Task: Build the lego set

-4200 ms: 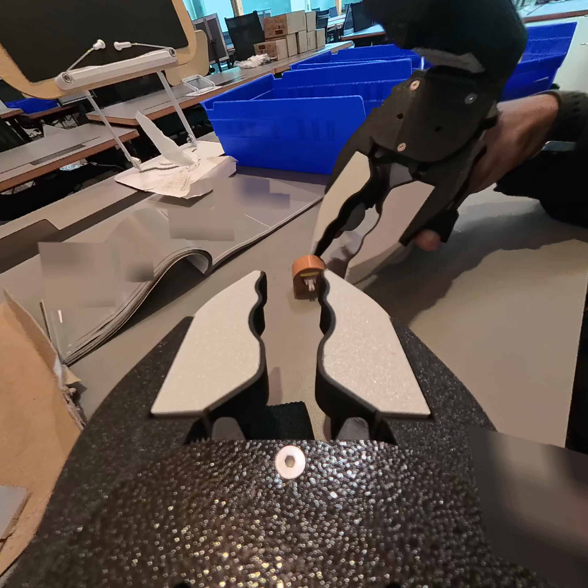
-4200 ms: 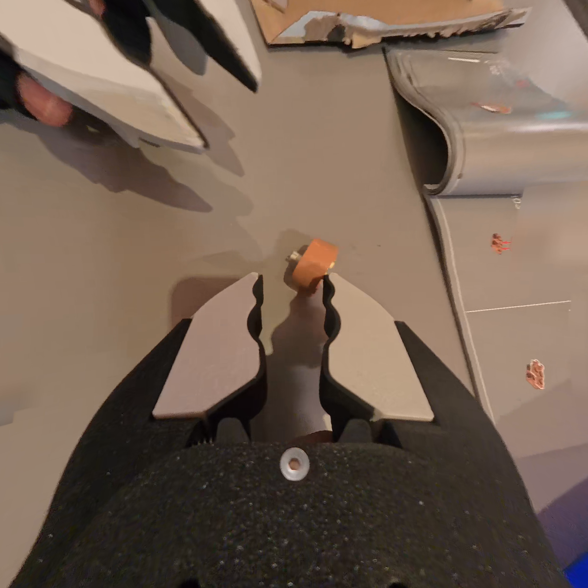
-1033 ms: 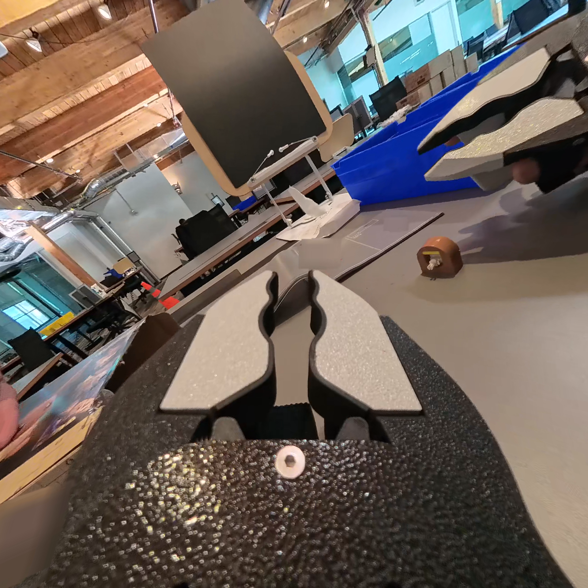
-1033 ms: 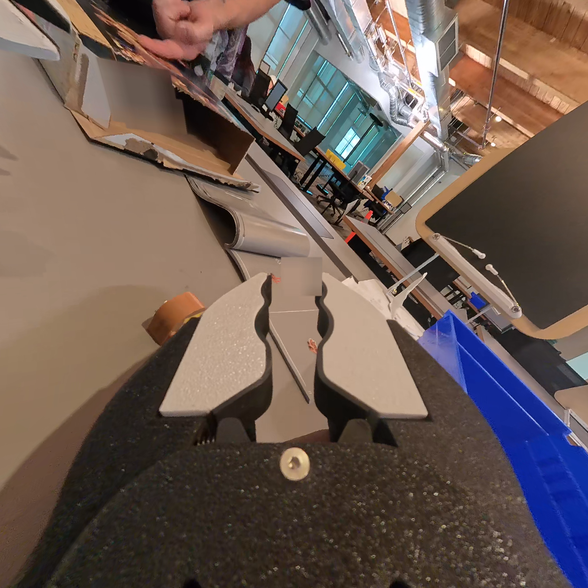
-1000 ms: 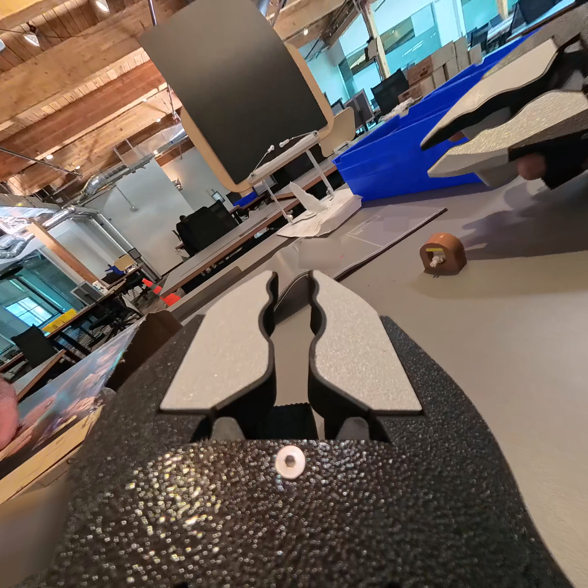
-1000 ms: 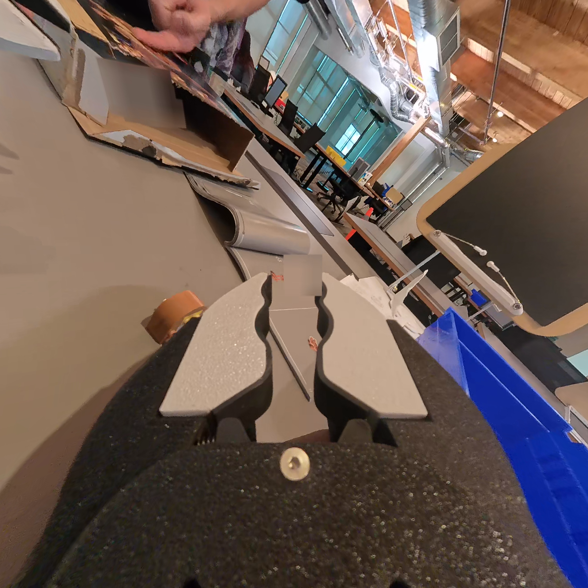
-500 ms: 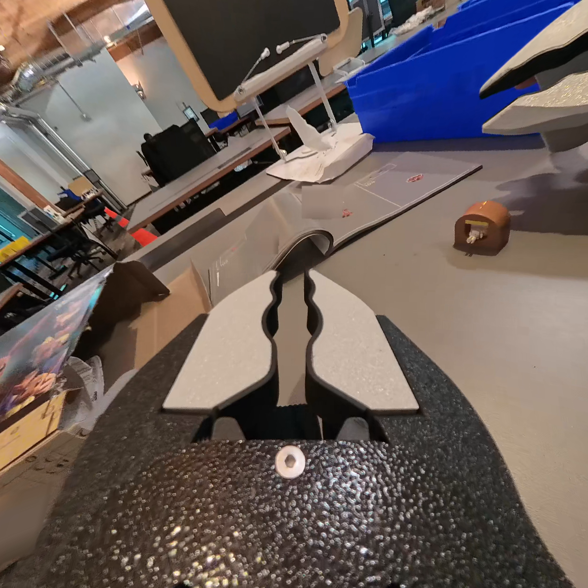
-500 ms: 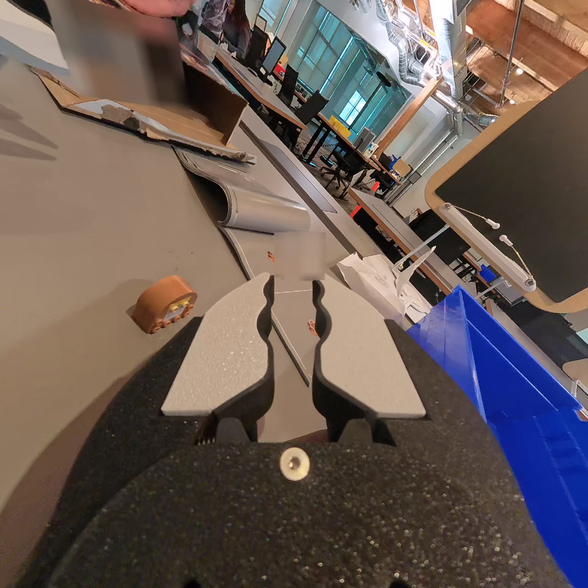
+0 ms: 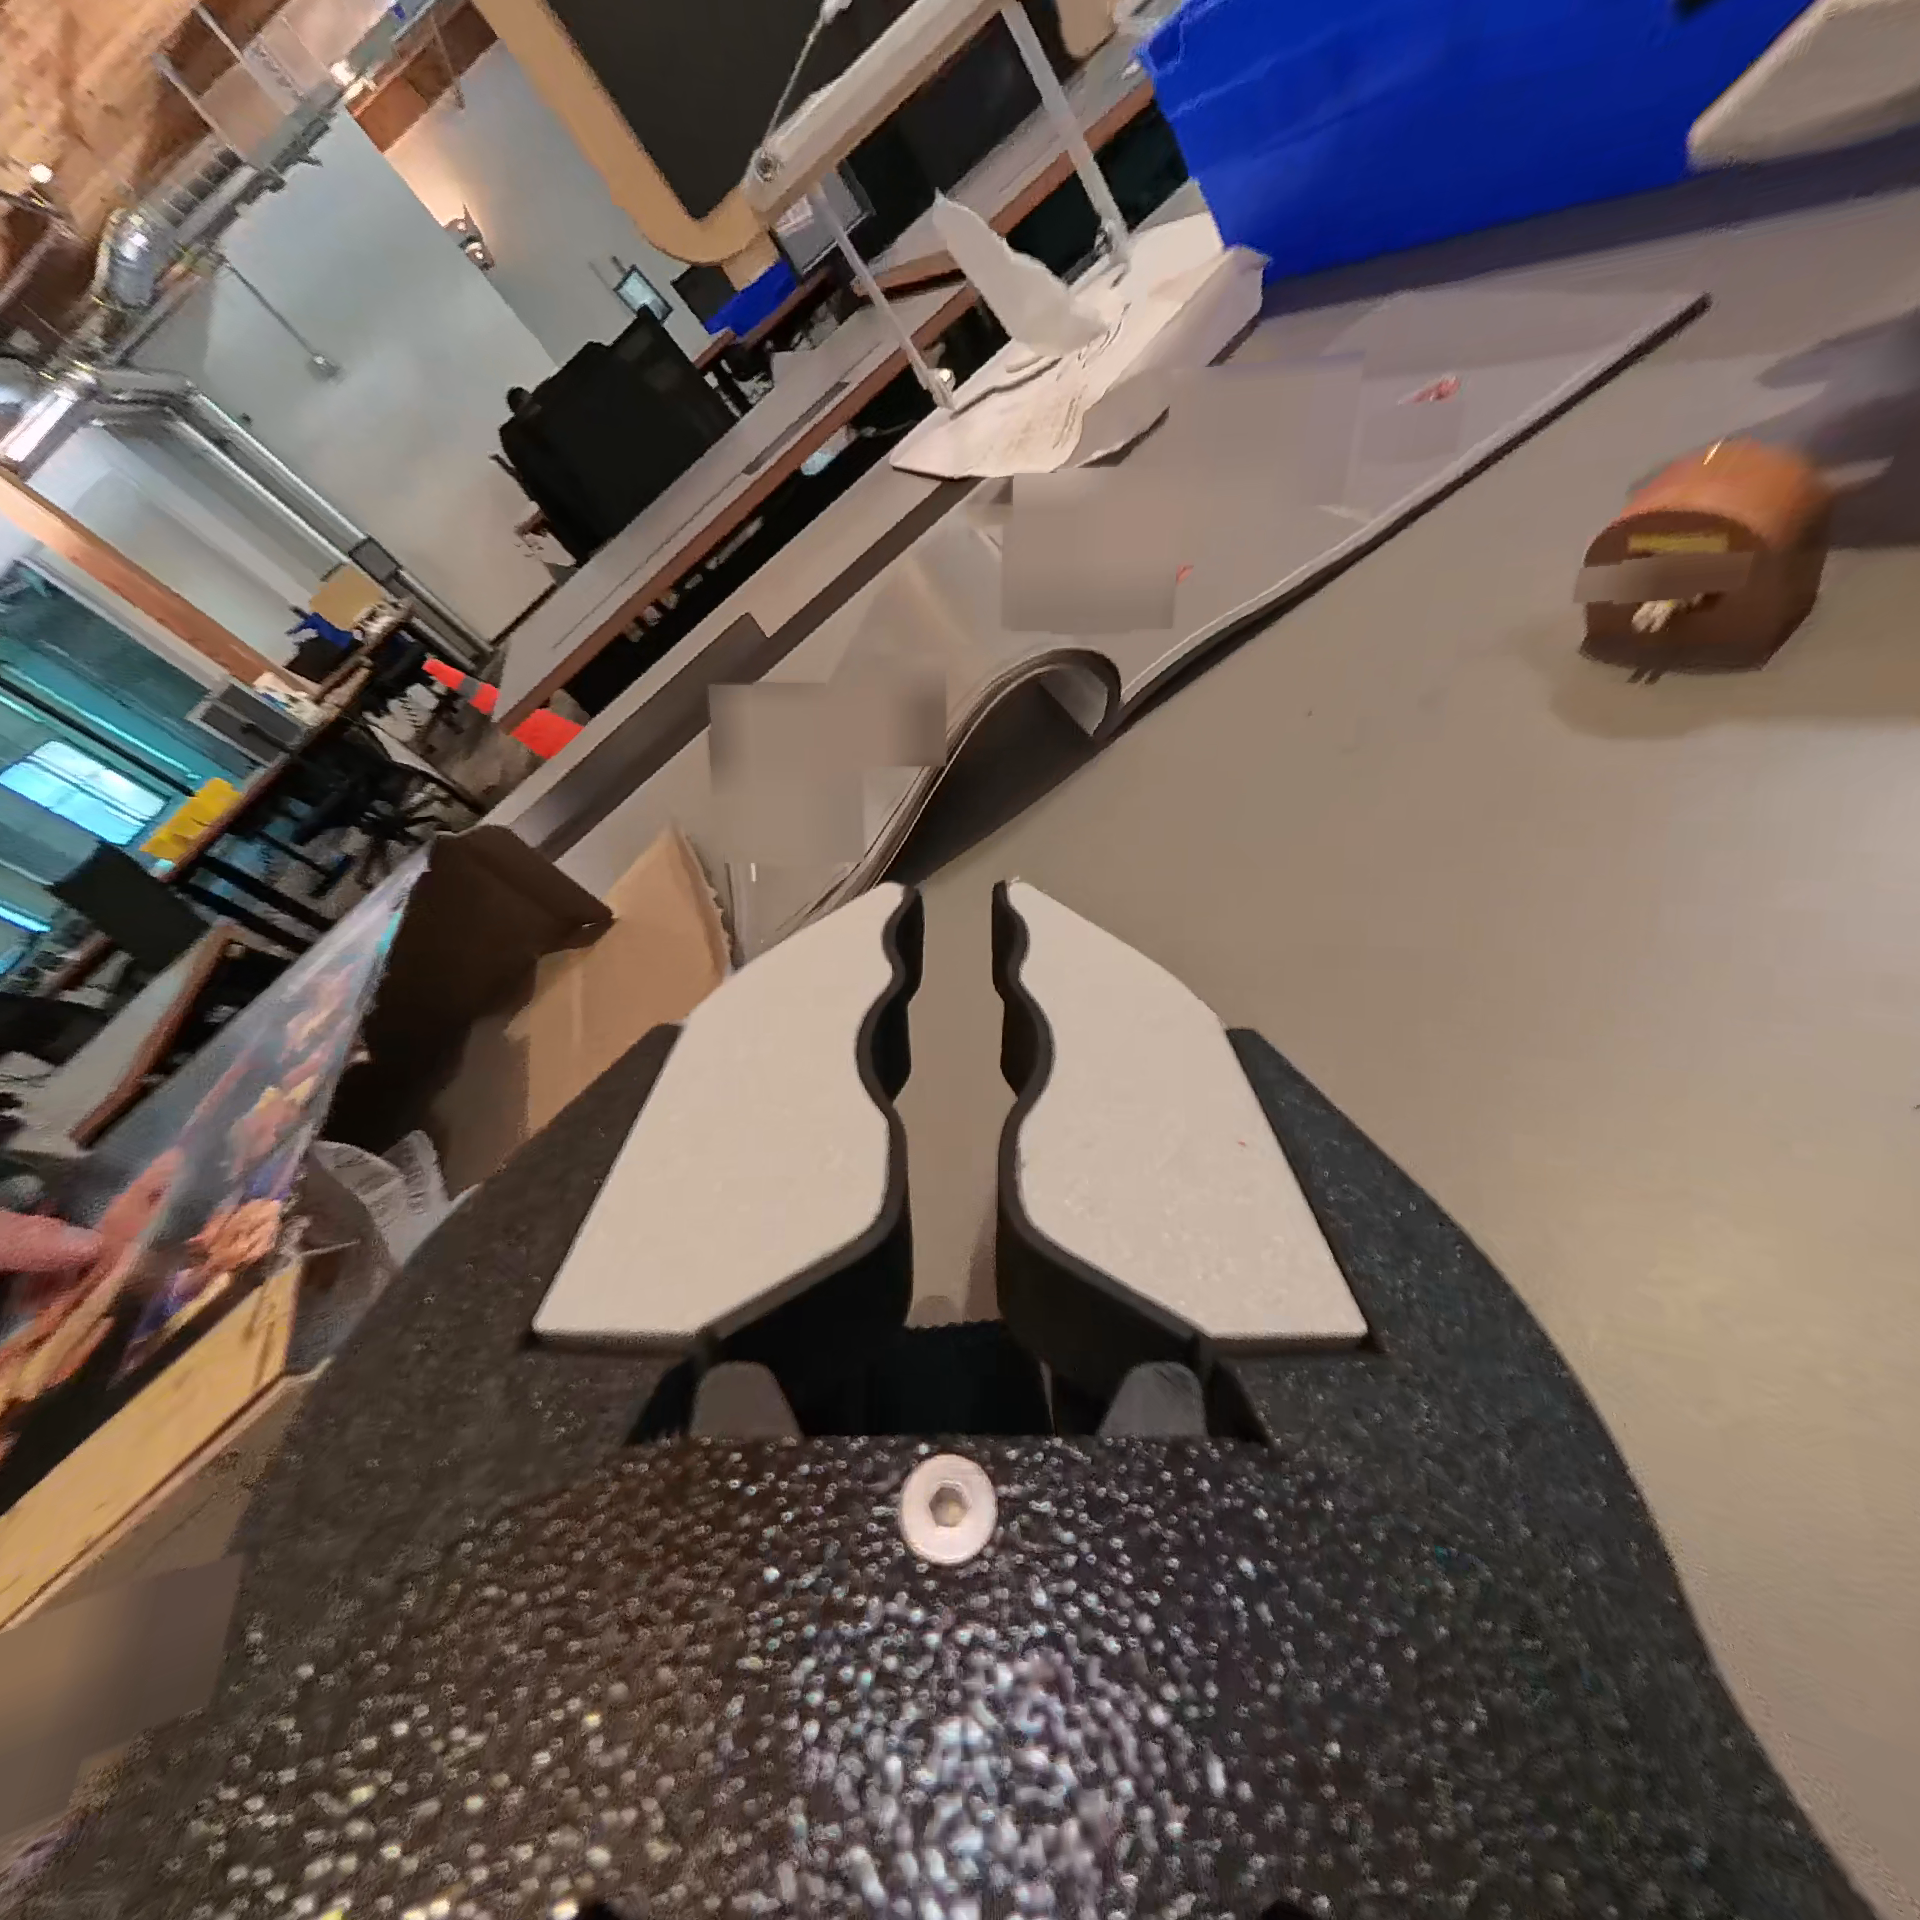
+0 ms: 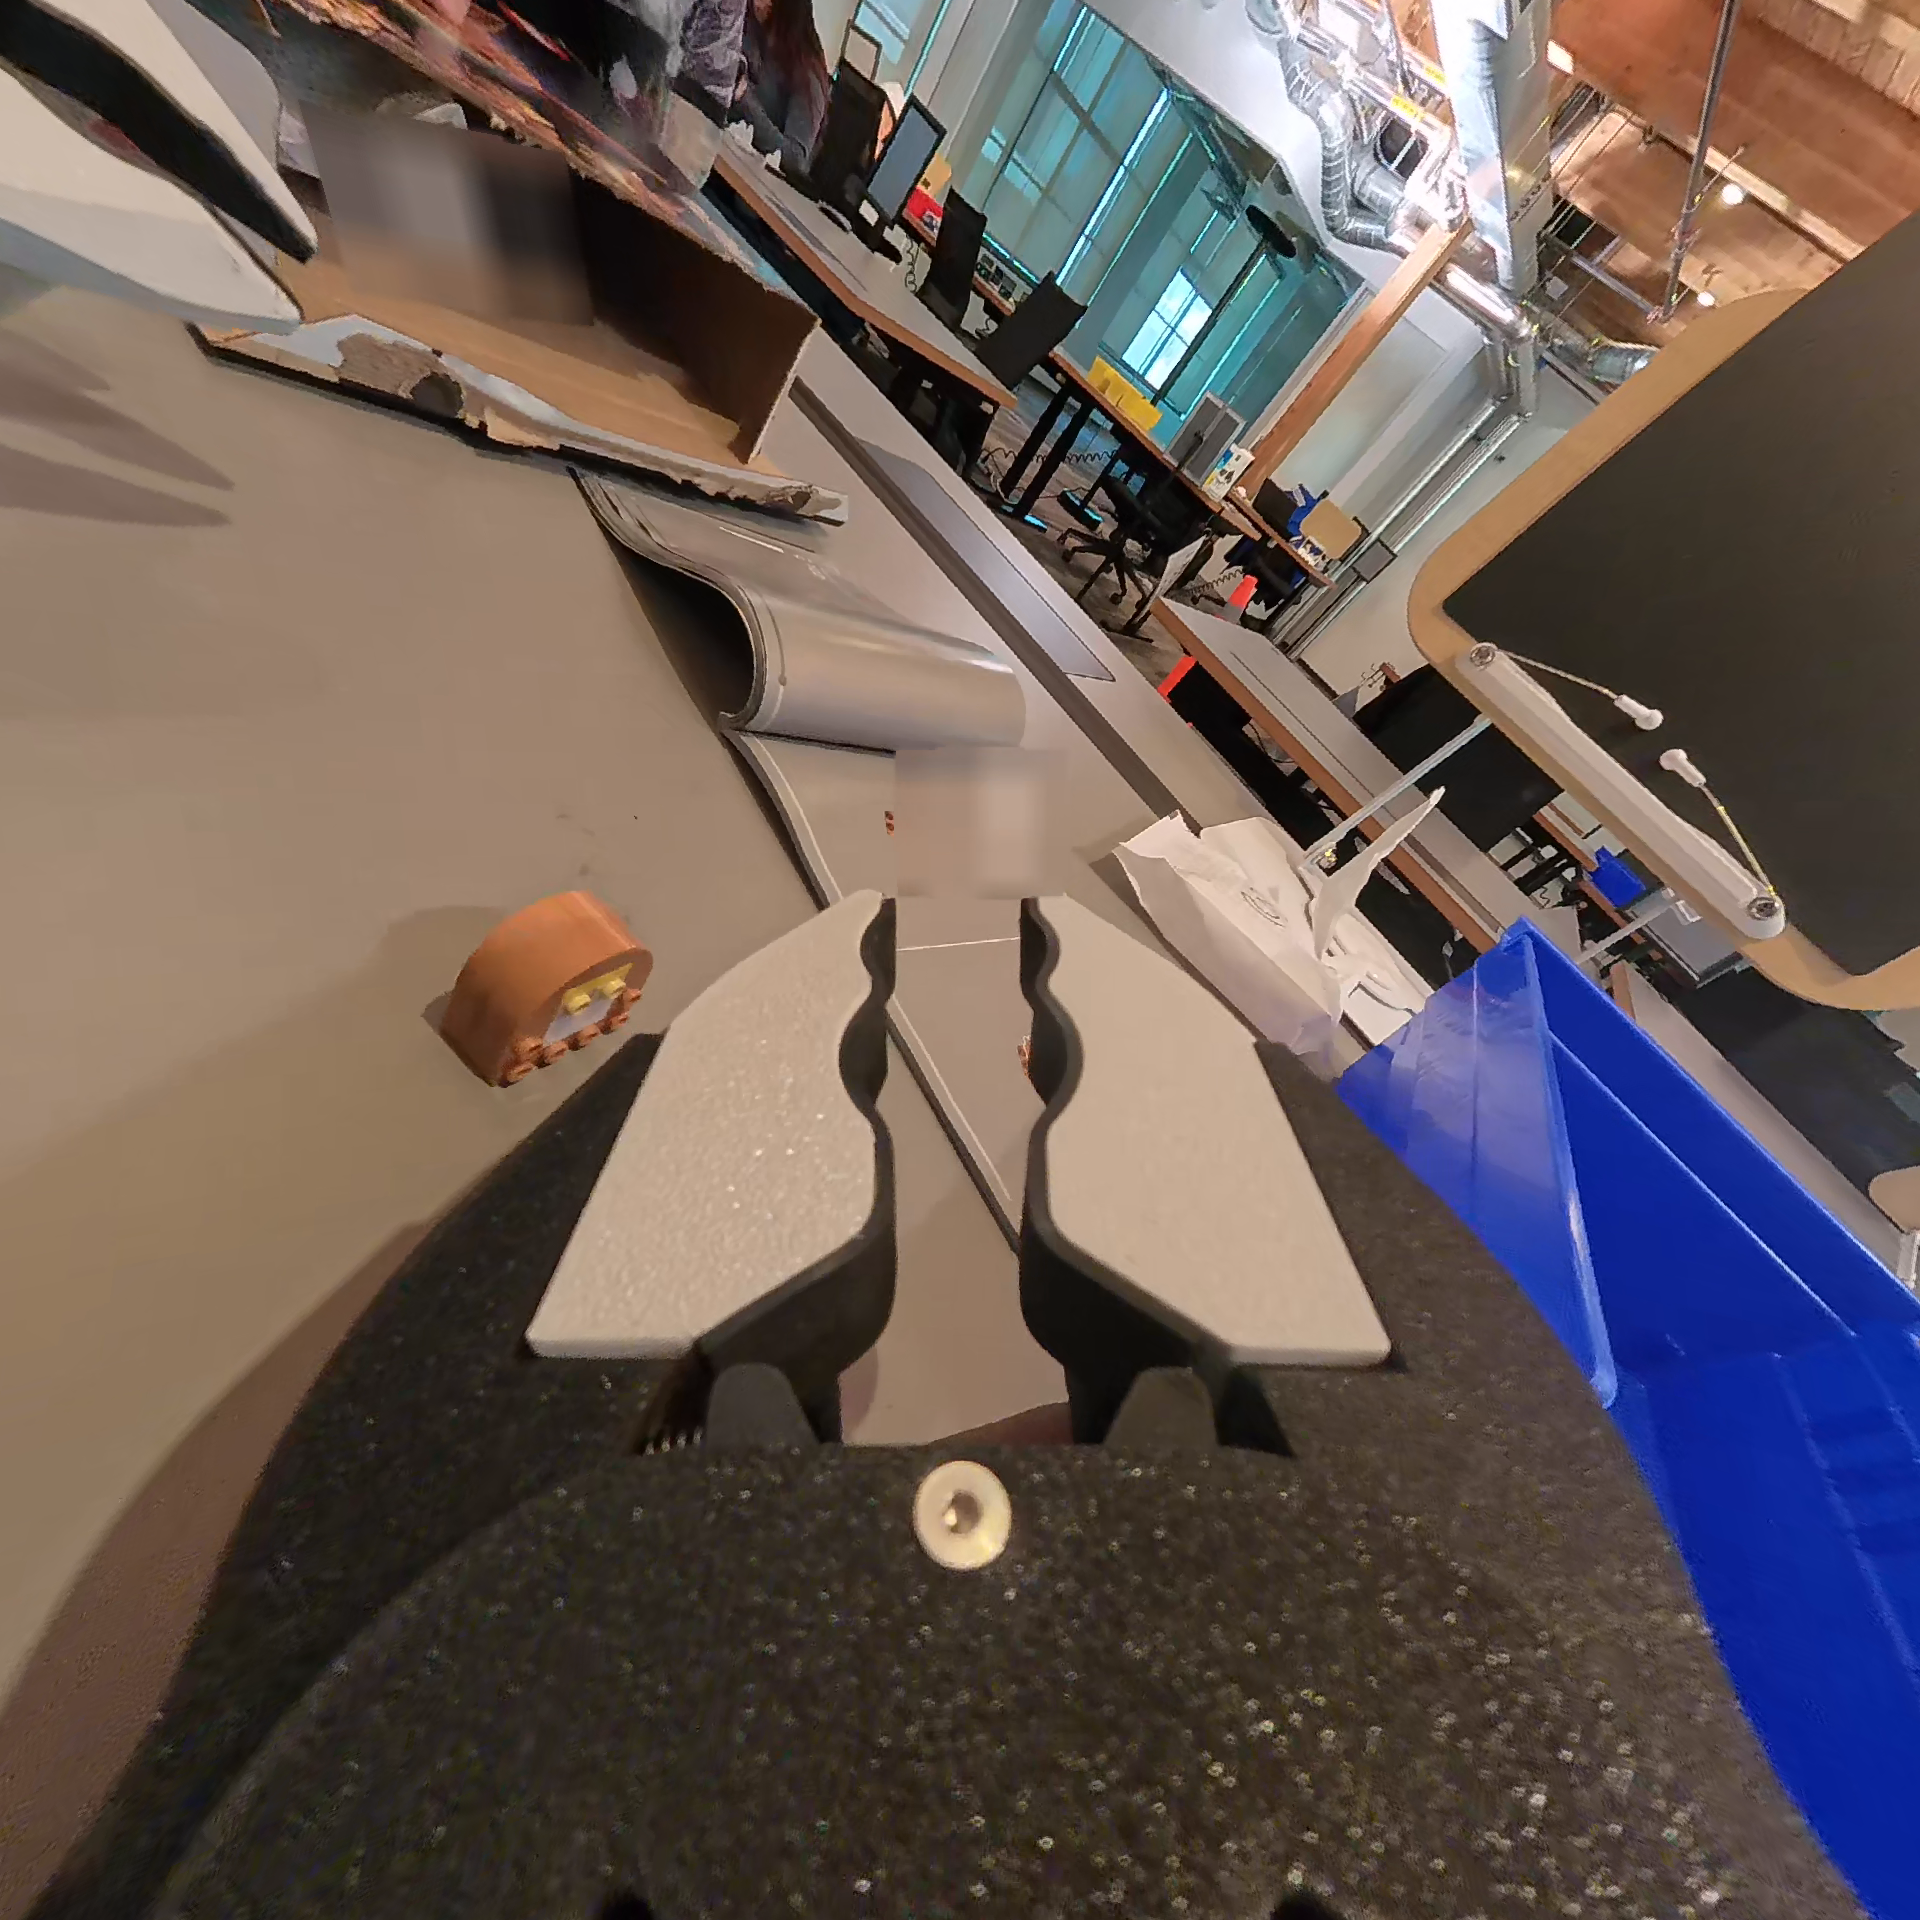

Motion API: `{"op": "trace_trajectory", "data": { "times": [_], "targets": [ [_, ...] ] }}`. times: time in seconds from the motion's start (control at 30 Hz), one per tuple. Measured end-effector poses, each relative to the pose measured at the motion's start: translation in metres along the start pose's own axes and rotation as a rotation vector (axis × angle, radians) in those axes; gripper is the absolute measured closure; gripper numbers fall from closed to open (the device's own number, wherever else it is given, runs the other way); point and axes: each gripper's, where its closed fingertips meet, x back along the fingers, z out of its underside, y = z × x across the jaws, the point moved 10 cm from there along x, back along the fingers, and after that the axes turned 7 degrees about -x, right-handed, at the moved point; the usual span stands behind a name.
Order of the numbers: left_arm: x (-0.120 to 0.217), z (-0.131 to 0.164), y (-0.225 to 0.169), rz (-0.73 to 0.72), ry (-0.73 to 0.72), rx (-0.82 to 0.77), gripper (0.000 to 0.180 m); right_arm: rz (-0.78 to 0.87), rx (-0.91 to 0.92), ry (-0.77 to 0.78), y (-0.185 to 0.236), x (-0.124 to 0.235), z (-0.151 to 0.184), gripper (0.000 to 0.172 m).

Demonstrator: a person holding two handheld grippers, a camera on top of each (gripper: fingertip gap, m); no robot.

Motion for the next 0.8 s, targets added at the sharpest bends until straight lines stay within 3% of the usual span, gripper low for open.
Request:
{"op": "trace_trajectory", "data": {
  "times": [0.2, 0.8],
  "targets": [
    [0.003, 0.004, -0.009, -0.053, 0.048, -0.137, 0.170, 0.010, 0.014, 0.002, 0.001, 0.000, -0.001, 0.150],
    [-0.007, 0.007, -0.011, -0.010, 0.131, -0.164, 0.170, 0.040, 0.054, 0.000, 0.001, 0.003, -0.003, 0.150]
  ]
}}
